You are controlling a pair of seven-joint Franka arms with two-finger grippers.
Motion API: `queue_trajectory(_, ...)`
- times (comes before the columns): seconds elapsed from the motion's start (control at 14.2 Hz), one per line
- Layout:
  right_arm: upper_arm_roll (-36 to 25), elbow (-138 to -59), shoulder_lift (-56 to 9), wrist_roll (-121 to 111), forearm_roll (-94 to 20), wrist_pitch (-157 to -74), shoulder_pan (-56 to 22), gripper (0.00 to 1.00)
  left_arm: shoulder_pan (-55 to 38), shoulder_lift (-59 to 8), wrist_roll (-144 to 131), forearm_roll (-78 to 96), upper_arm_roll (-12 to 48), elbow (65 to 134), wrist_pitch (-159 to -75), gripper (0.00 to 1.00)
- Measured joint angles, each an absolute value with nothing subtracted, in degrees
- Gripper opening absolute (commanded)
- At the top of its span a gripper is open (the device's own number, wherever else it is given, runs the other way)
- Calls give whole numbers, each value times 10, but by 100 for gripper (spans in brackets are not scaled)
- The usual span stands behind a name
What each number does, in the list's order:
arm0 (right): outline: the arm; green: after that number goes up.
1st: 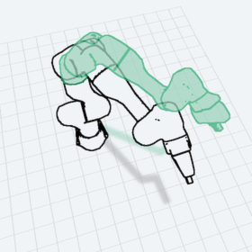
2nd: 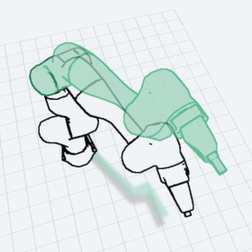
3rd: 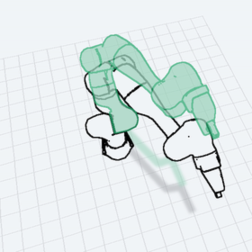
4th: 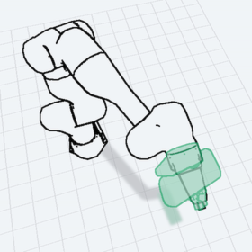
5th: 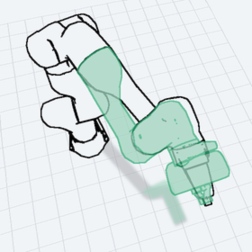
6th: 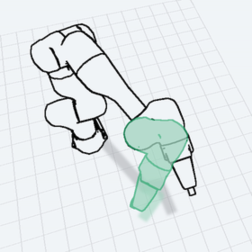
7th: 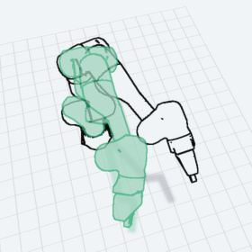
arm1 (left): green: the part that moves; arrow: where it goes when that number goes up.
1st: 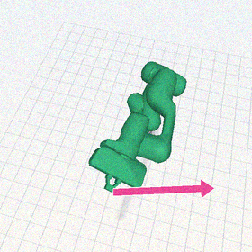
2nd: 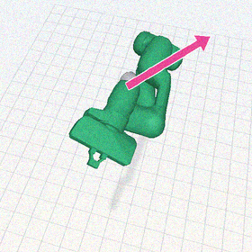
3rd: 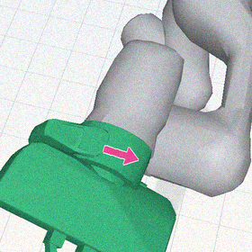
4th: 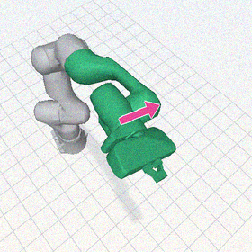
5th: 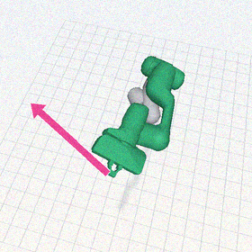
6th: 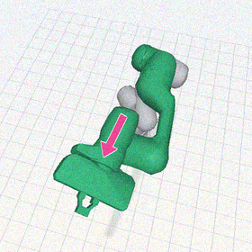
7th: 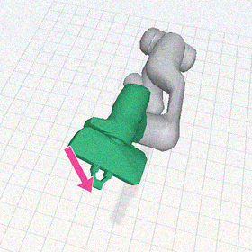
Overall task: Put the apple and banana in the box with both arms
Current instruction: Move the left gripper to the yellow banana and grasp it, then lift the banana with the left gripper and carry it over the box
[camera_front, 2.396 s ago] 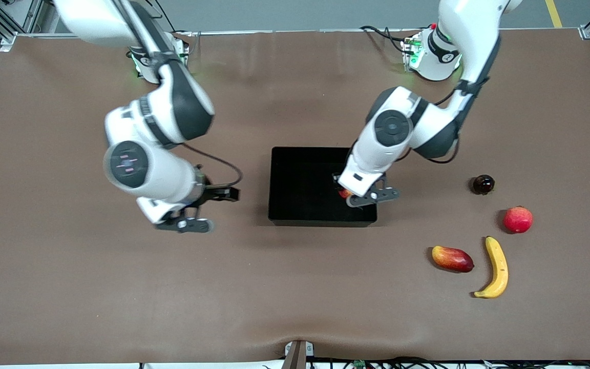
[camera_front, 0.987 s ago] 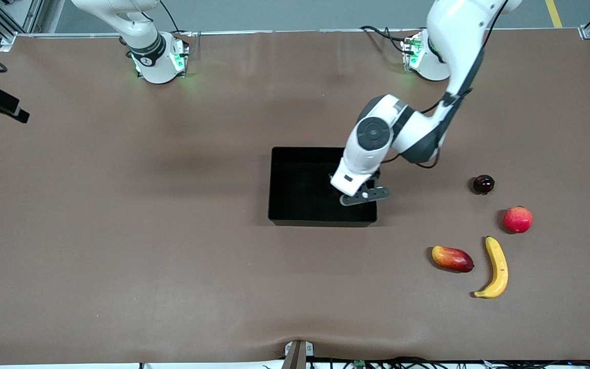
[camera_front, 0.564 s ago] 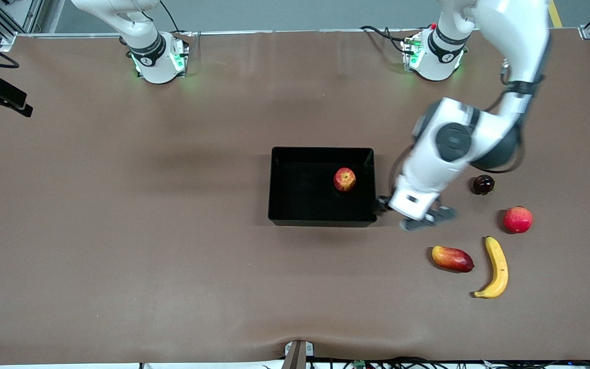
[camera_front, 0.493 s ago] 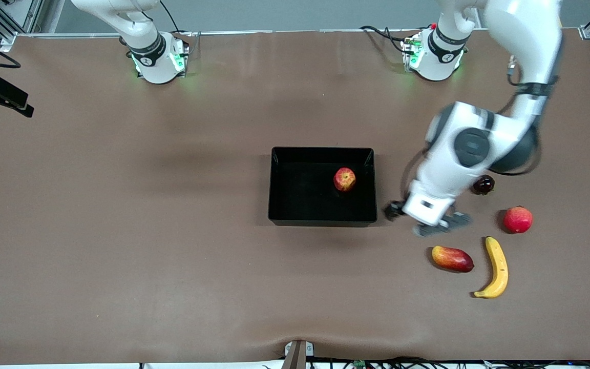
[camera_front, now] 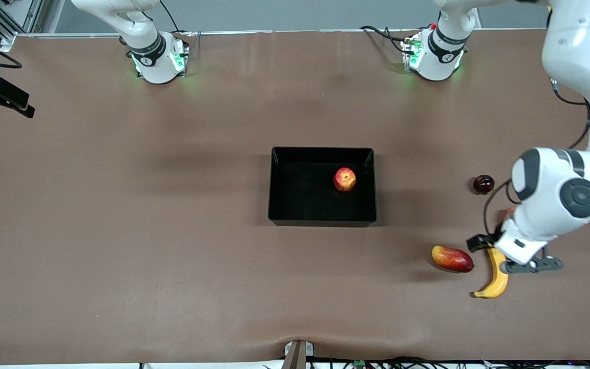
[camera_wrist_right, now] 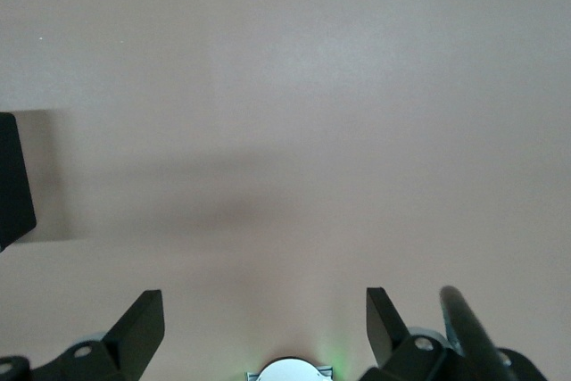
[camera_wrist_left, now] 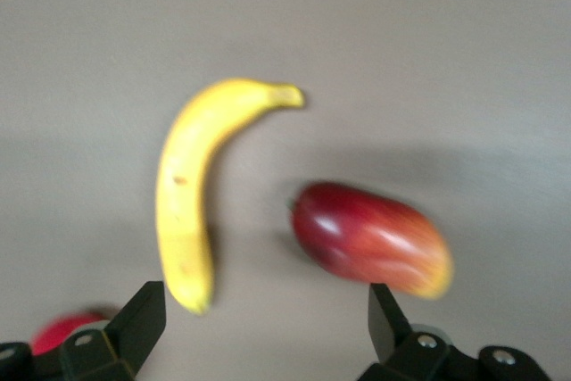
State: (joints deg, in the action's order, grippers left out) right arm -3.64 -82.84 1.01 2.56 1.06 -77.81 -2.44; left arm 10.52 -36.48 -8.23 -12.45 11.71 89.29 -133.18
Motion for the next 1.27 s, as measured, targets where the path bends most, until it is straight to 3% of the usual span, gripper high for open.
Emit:
queue_trajectory(0.28,-37,-831,10,23,11,-779,-24,100,134,-435,-18,-139,117,870,-1413,100)
queue_trajectory(0.35,-38,-831,10,19,11,-779,-24,100,138,-446,-12,-146,117,868,-1425,94)
queue_trajectory(0.7,-38,-831,10,12,11,-779,-24,100,154,-479,-2,-154,117,863,-1446,23)
queue_trajectory(0.85,-40,-831,10,-3,11,-780,-23,100,154,-483,-2,-154,117,862,-1447,0)
queue_trajectory(1.27,-42,-831,10,-15,11,-780,-23,100,168,-476,0,-156,118,848,-1443,0)
